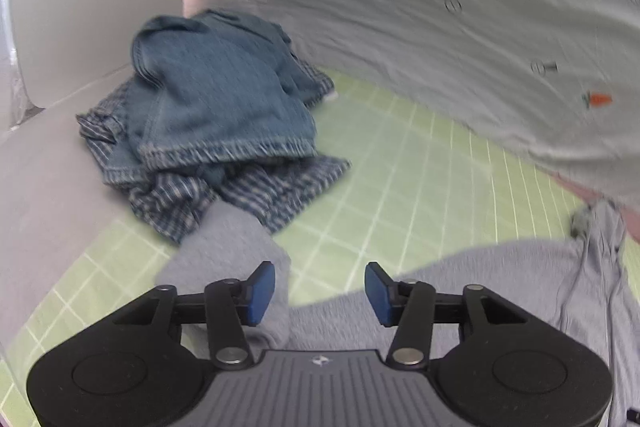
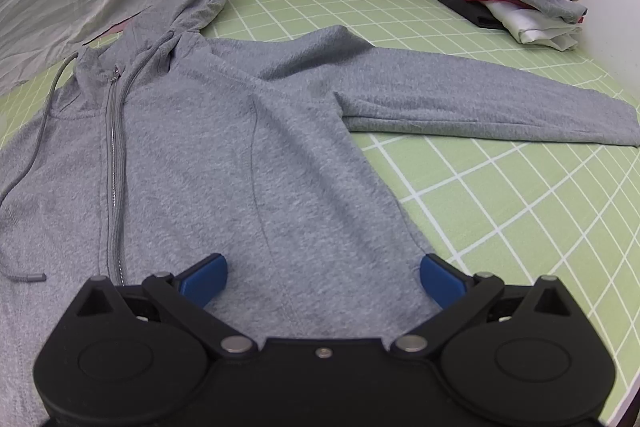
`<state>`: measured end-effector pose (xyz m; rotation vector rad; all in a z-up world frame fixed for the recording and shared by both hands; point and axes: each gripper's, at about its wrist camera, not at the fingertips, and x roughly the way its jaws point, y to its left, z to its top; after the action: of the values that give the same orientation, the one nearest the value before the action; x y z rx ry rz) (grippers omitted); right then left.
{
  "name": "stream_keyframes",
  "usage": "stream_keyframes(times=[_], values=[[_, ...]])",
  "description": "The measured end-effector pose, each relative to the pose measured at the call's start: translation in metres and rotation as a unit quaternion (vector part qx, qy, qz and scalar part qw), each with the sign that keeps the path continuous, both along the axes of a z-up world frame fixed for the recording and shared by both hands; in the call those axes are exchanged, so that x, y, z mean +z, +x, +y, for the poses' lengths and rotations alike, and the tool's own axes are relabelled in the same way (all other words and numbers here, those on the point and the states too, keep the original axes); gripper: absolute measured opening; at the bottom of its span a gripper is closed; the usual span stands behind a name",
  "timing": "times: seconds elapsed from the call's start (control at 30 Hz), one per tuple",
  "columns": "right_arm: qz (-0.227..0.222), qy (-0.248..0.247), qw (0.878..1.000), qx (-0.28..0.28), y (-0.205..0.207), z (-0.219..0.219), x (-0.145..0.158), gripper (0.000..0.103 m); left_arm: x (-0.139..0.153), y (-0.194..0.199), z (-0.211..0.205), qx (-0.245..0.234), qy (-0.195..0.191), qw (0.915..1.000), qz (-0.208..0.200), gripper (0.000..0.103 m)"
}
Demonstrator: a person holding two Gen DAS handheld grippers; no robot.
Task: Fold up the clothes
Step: 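Pull the grey sleeve cuff outward with the left tool to straighten it, then open the left tool and lay the straightened sleeve flat on the mat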
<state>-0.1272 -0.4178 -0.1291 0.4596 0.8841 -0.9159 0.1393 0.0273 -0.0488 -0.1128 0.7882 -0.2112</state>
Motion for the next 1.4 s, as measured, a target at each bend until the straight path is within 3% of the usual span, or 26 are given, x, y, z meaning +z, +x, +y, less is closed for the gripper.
stream_keyframes(times=[0.1, 0.2, 0.3, 0.47, 0.5, 0.57, 0.6, 0.63, 0.73, 0.83, 0.93, 1.03, 1.13, 1.4], values=[[0.0, 0.0, 1.0, 0.0, 0.0, 0.0, 0.0, 0.103, 0.003, 0.008, 0.017, 0.052, 0.012, 0.9986, -0.007, 0.059], [-0.001, -0.001, 1.0, -0.002, 0.0, 0.0, -0.001, 0.103, -0.01, 0.025, 0.035, 0.088, 0.006, 0.9951, 0.046, 0.067], [-0.002, -0.003, 1.0, -0.003, 0.0, 0.001, -0.001, 0.103, -0.032, 0.033, 0.054, 0.111, -0.041, 0.9877, 0.102, 0.067], [-0.002, -0.003, 1.0, -0.003, 0.0, 0.001, -0.001, 0.103, -0.047, 0.034, 0.068, 0.146, -0.105, 0.9753, 0.128, 0.066], [-0.002, -0.003, 1.0, -0.003, 0.0, 0.001, 0.0, 0.103, -0.048, 0.032, 0.068, 0.147, -0.112, 0.9749, 0.125, 0.064], [-0.002, -0.003, 1.0, -0.003, 0.0, 0.0, 0.0, 0.103, -0.049, 0.032, 0.067, 0.145, -0.119, 0.9751, 0.118, 0.043], [-0.002, -0.003, 1.0, -0.003, 0.0, 0.0, 0.0, 0.103, -0.048, 0.033, 0.067, 0.144, -0.119, 0.9755, 0.116, 0.025], [-0.002, -0.003, 1.0, -0.002, 0.0, 0.0, 0.0, 0.103, -0.047, 0.032, 0.067, 0.144, -0.118, 0.9763, 0.109, 0.017], [-0.001, -0.002, 1.0, -0.001, 0.0, -0.001, 0.0, 0.103, -0.033, 0.025, 0.07, 0.152, -0.107, 0.9804, 0.065, 0.014], [0.0, 0.0, 1.0, 0.001, 0.001, -0.001, 0.0, 0.103, -0.015, 0.01, 0.079, 0.16, -0.071, 0.9846, 0.006, 0.012], [0.0, -0.001, 1.0, 0.003, 0.0, -0.001, 0.0, 0.103, -0.001, -0.007, 0.095, 0.194, -0.043, 0.9796, -0.033, 0.012], [0.0, -0.001, 1.0, 0.003, 0.0, -0.001, 0.0, 0.103, 0.005, -0.027, 0.115, 0.242, -0.016, 0.9684, -0.058, 0.012], [0.0, 0.0, 1.0, 0.003, 0.001, -0.001, 0.0, 0.103, -0.002, -0.04, 0.133, 0.265, 0.001, 0.9633, -0.04, 0.012], [-0.001, -0.002, 1.0, 0.007, -0.001, 0.0, -0.001, 0.103, -0.03, -0.071, 0.131, 0.256, 0.044, 0.9654, 0.027, 0.016]])
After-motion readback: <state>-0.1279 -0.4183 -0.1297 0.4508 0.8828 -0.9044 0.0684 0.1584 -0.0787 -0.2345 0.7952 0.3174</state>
